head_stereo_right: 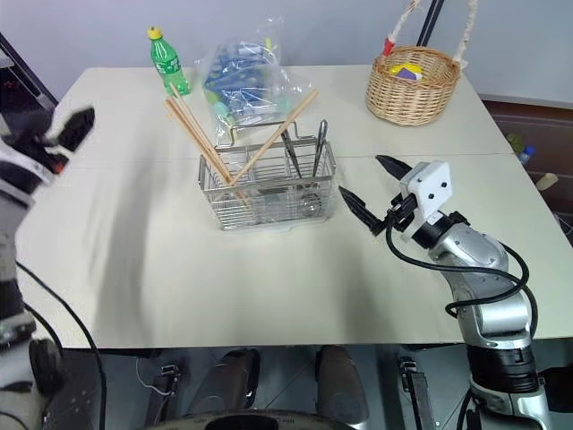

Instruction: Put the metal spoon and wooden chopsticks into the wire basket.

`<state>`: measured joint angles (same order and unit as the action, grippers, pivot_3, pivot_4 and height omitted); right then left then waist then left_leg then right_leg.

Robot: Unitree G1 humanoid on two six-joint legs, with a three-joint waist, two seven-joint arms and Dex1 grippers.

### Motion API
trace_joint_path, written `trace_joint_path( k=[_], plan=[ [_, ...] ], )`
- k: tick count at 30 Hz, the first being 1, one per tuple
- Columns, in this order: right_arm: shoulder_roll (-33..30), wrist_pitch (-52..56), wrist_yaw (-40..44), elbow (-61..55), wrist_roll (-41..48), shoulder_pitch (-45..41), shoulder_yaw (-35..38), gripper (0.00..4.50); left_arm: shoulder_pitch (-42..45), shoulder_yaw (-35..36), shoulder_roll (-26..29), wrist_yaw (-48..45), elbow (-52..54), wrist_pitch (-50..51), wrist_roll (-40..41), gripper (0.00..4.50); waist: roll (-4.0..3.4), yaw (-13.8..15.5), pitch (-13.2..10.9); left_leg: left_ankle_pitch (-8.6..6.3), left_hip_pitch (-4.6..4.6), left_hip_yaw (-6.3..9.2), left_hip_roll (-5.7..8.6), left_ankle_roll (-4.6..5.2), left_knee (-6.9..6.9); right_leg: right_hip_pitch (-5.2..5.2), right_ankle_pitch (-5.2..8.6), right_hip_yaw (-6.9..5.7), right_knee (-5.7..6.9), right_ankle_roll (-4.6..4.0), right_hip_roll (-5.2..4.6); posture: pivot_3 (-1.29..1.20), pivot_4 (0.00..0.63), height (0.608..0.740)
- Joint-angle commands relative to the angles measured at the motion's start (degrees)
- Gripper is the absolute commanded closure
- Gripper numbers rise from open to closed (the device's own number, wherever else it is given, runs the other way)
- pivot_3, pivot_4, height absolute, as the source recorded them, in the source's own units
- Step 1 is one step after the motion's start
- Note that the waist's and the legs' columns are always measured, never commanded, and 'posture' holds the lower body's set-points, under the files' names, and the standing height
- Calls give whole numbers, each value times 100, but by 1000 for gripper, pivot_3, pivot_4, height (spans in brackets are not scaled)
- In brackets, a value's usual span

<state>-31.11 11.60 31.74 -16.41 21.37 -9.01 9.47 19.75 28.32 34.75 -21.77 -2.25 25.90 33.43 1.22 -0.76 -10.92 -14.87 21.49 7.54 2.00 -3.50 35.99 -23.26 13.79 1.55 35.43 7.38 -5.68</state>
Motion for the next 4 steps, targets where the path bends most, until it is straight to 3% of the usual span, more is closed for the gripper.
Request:
trace_joint_path(
  k=[1,4],
  plan=[
    [220,-341,-338,124,-354,192,68,0,-471,-215,-373,289,389,-405,-429,40,3,5,0,0,4,1,-1,0,2,-3,0,-1,2,0,0,0,150,740],
    [454,-498,-633,300,-560,325,116,0,-943,-444,-837,405,705,-758,-683,40,3,13,0,0,8,1,-1,0,5,-5,-1,0,1,-1,0,0,150,740]
  ],
)
